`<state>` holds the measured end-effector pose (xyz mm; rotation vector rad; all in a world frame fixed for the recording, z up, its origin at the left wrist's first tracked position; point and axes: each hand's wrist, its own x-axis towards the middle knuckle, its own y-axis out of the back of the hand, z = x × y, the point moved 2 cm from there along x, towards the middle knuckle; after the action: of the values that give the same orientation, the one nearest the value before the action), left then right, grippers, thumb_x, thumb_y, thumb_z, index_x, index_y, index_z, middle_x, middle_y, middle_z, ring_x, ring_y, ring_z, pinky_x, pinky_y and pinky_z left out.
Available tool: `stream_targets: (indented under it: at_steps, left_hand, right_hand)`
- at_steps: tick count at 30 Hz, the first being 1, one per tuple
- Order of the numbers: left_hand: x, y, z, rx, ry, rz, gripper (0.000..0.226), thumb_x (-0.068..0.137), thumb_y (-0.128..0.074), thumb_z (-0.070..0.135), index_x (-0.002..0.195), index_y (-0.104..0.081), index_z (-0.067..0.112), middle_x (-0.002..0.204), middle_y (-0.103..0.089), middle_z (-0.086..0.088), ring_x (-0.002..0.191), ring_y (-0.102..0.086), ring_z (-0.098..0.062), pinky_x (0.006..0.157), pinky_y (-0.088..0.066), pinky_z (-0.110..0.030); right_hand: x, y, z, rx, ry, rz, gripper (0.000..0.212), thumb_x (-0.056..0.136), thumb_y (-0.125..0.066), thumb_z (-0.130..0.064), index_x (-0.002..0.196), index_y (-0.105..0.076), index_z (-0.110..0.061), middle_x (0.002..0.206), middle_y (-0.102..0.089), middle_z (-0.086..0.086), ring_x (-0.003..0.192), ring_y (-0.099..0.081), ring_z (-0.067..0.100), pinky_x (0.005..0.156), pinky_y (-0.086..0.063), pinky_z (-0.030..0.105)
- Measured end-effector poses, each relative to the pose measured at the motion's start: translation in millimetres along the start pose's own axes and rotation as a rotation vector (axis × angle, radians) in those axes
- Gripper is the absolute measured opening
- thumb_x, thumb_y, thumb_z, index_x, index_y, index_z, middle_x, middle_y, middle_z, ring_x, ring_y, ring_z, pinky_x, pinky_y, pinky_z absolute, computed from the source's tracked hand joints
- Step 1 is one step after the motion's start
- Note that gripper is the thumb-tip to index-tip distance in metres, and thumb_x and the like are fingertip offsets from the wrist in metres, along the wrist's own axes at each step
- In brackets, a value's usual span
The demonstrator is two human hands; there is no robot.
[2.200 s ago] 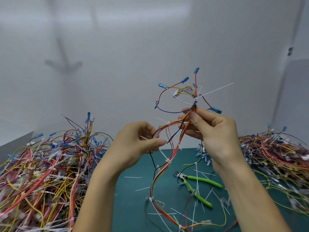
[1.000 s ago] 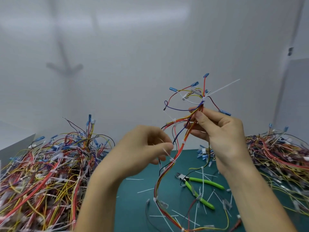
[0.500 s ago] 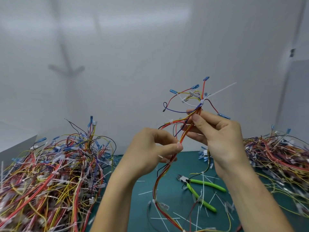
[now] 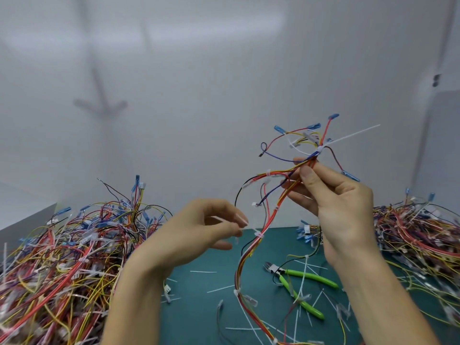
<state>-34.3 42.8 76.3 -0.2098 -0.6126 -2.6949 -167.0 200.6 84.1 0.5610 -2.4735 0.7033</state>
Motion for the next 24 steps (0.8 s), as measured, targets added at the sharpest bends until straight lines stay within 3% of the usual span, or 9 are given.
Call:
stream_targets:
  at_steps: [4, 8, 12, 17, 24]
  left_hand:
    - [-5.8, 6.3, -1.5, 0.104, 0.046, -0.133, 0.020, 0.081, -0.080, 0.015, 0.100, -0.074, 0.018, 0.103, -0.074, 0.002, 0.090, -0.072, -0.016, 0.078, -0.057, -0.023]
    - [-1.1, -2.1, -6.7, 0.241, 0.146, -0.166, 0.018, 0.078, -0.083, 0.022, 0.094, -0.074, 0.019, 0.094, -0.075, 0.000, 0.077, -0.071, -0.009, 0.076, -0.060, -0.028]
    - [3.4, -5.3, -15.5, 0.237, 0.236, -0.154, 0.013, 0.089, -0.071, 0.027, 0.092, -0.071, 0.014, 0.090, -0.077, -0.005, 0.079, -0.075, -0.019, 0.073, -0.062, -0.031]
    - [9.8, -6.1, -25.8, 0.331, 0.296, -0.062, 0.036, 0.096, -0.057, 0.045, 0.089, -0.073, 0.013, 0.089, -0.076, -0.004, 0.082, -0.074, -0.018, 0.072, -0.062, -0.032]
    - [13.7, -0.5, -34.1, 0.330, 0.235, -0.013, 0.023, 0.096, -0.057, 0.023, 0.088, -0.076, 0.012, 0.083, -0.077, -0.004, 0.078, -0.074, -0.016, 0.068, -0.060, -0.025]
  right_hand:
    - [0.0, -0.3, 2.3, 0.005, -0.004, 0.022, 0.029, 0.094, -0.062, -0.008, 0.080, -0.080, -0.026, 0.081, -0.078, -0.001, 0.074, -0.075, 0.013, 0.063, -0.059, 0.021]
    - [-1.3, -2.6, 5.7, 0.000, -0.022, 0.022, 0.026, 0.094, -0.063, -0.010, 0.082, -0.080, -0.025, 0.080, -0.077, 0.001, 0.075, -0.075, 0.015, 0.064, -0.059, 0.022]
    - [-1.1, -2.2, 6.0, 0.017, -0.032, 0.042, 0.024, 0.093, -0.064, -0.011, 0.083, -0.081, -0.025, 0.080, -0.077, 0.002, 0.076, -0.073, 0.015, 0.065, -0.059, 0.023]
    - [-0.4, -0.9, 3.8, 0.045, -0.043, 0.068, 0.022, 0.094, -0.063, -0.010, 0.086, -0.079, -0.021, 0.075, -0.075, 0.001, 0.073, -0.070, 0.012, 0.064, -0.059, 0.022]
    - [2.2, 3.2, 2.2, 0.089, -0.061, 0.075, 0.021, 0.093, -0.064, -0.013, 0.082, -0.081, -0.020, 0.079, -0.077, 0.001, 0.075, -0.072, 0.013, 0.067, -0.060, 0.024]
